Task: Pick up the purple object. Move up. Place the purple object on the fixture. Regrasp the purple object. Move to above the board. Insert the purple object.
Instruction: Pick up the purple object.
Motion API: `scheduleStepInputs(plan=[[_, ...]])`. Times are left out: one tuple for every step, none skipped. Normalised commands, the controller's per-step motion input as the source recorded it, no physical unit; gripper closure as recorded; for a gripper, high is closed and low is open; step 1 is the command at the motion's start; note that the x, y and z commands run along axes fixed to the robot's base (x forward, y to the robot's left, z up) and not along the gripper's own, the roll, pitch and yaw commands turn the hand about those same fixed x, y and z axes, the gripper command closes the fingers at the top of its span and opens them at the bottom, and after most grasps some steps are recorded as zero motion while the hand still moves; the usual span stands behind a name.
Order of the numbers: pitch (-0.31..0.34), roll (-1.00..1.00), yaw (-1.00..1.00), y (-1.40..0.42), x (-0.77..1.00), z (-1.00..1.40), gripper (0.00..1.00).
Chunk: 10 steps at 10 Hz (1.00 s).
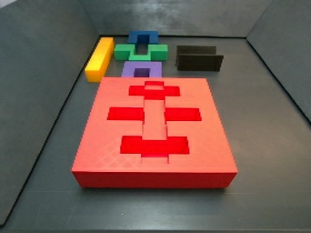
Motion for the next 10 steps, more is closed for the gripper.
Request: scheduleStepInputs(plan=[[0.0,0.0,0.0,-0.05,0.01,-0.01,0.0],[-0.034,-0.04,0.0,-0.21,0.01,-0.16,0.0],[-0.076,-0.14,-0.06,-0.52,0.41,-0.51,0.0],[-0.123,-0.17,-0.09,-0.51,0.38,-0.64,0.0],[-0.176,-0.2,-0.08,-0.49,0.25,-0.59,0.0],[-0.203,-0.19,-0.06,-0.51,0.24,-0.56,0.0],[-0.22,-0.2,-0.03,-0.52,0.23,-0.47,0.0],[-0.173,-0.16,0.0,-0.53,0.37,-0.36,0.0],[-0.139,-0.08,0.0,-0.69,0.26,-0.29,0.0],[-0.053,0.0,0.03,-0.82,0.32,-0.2,0.0]])
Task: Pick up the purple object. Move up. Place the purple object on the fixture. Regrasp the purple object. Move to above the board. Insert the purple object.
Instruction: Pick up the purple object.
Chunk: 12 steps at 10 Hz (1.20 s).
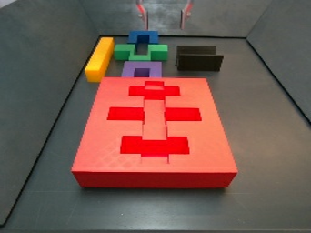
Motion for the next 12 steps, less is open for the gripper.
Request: scheduleStepInputs(plan=[[-0.039,0.0,0.06,-0.7,0.17,-0.19,0.0],[0.0,0.0,0.01,-0.58,0.34,-0.19,0.0],[0.0,0.01,0.0,-0.63,0.44,-0.25,0.0],[0.0,0.06,0.0,-0.63,0.3,-0.32,0.0],[0.0,0.04,0.06,-0.4,0.09,-0.26,0.0],[0.0,0.14,0.05,-0.24,-0.05,-0.37,0.0],[0.0,0.24,0.02,-0.05,-0.24,-0.47,0.0],[0.0,0.22,0.03,0.0,-0.33,-0.41,0.0],[0.0,0.23,0.03,0.0,-0.19,-0.41,0.0],[0.016,0.23,0.0,-0.08,-0.05,-0.42,0.0],[0.014,0.21,0.0,-0.11,-0.14,-0.38,0.0],[0.013,0.19,-0.01,-0.19,-0.03,-0.34,0.0]])
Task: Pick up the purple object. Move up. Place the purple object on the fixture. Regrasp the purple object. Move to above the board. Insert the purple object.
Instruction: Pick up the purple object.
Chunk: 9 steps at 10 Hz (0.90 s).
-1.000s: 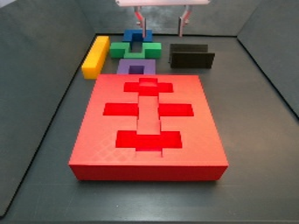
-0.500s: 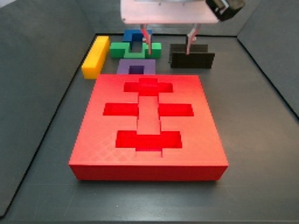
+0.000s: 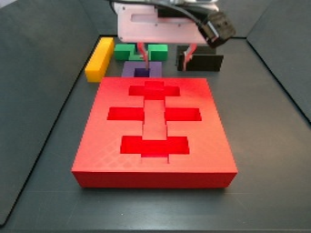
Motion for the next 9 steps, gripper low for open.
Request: scheduleStepInputs(plan=[[0.001,0.14,0.0,-0.14,0.0,-0.34,0.0],[0.0,0.11,-0.04,-0.1,-0.05,-0.3,0.0],[0.0,0.12,-0.02,-0.04,-0.2,-0.23,0.0],[0.0,0.09,-0.03,0.0,-0.24,-0.2,0.0],[0.0,0.08,0.0,0.0,-0.21,-0.21,0.0],[0.0,0.09,0.0,0.0,-0.15,-0.22,0.0],[0.0,0.1,0.0,0.0,-0.11,-0.27,0.0],[0.0,0.09,0.0,0.0,0.0,-0.24,0.0],[0.0,0.05,0.0,-0.07,-0.04,-0.09,0.0]])
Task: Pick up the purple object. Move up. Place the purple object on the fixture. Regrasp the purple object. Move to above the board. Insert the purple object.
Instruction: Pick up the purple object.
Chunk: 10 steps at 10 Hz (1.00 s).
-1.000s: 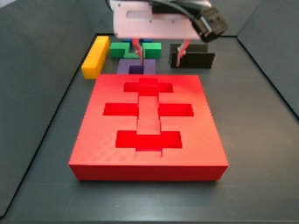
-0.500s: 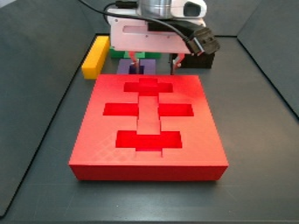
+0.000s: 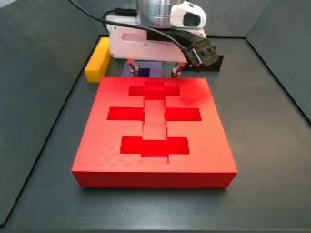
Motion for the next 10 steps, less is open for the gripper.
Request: scheduleStepInputs(plan=[[0.0,0.02,0.0,0.0,-0.02,0.0,0.0],[0.0,0.01,0.0,0.0,0.0,0.0,0.0],[0.0,0.0,0.0,0.0,0.0,0.0,1.0],[0.0,0.0,0.0,0.0,0.0,0.0,1.0],[0.0,0.0,0.0,0.0,0.0,0.0,1.0],[0.0,0.0,0.0,0.0,0.0,0.0,1.0],[0.0,0.0,0.0,0.0,0.0,0.0,1.0],[0.0,0.0,0.0,0.0,0.0,0.0,1.0],[0.0,0.0,0.0,0.0,0.0,0.0,1.0],[0.0,0.0,0.0,0.0,0.0,0.0,1.0]])
